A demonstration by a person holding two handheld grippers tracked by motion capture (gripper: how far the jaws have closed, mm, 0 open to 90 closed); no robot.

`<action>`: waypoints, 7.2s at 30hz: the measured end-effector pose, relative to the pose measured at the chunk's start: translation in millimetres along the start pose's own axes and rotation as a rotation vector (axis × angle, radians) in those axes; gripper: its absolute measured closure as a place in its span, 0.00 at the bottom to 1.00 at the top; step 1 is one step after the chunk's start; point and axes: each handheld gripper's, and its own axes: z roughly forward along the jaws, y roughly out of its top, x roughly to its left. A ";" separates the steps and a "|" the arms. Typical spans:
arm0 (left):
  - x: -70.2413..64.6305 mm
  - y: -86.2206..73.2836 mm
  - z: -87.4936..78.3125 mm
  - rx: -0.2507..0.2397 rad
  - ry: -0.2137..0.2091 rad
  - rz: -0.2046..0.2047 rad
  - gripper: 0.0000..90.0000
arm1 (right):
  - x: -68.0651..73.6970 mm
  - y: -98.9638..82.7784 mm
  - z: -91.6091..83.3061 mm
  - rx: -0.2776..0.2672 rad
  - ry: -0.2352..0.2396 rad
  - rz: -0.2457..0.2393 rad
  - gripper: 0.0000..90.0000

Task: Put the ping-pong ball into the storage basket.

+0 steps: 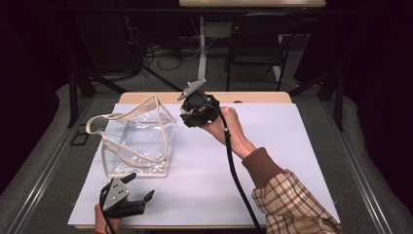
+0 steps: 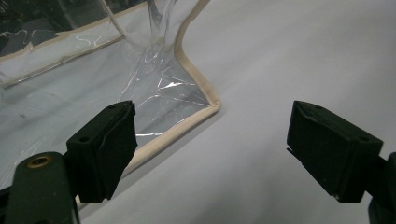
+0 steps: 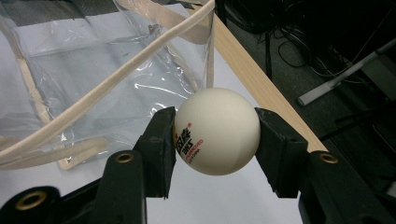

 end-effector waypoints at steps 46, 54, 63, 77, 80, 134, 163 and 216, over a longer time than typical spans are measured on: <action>-0.6 0.0 -0.3 -0.001 0.004 0.002 0.18 | 22.3 25.0 11.1 -0.038 0.044 -0.027 0.56; -0.5 0.2 -0.6 -0.002 0.004 0.004 0.18 | 26.6 30.2 13.7 -0.039 0.055 -0.037 0.56; -0.3 -0.1 -0.1 -0.003 0.002 0.003 0.18 | 31.6 36.9 16.5 -0.045 0.065 -0.049 0.56; -0.1 -0.1 0.2 -0.003 0.000 0.005 0.18 | 42.1 46.2 21.4 -0.047 0.089 -0.063 0.56; -0.1 -0.2 0.1 -0.003 0.001 0.002 0.18 | 44.6 48.0 22.7 -0.048 0.094 -0.070 0.56; -0.1 0.0 -1.0 -0.005 0.005 0.006 0.18 | 79.9 51.5 51.0 0.014 0.166 -0.106 0.56; 0.2 -0.1 -0.7 -0.005 0.003 0.006 0.18 | 89.7 46.8 65.3 0.102 0.190 -0.139 0.56; -0.9 -0.8 -2.5 0.002 0.000 0.006 0.18 | 26.9 -25.5 14.1 0.014 0.191 0.034 0.06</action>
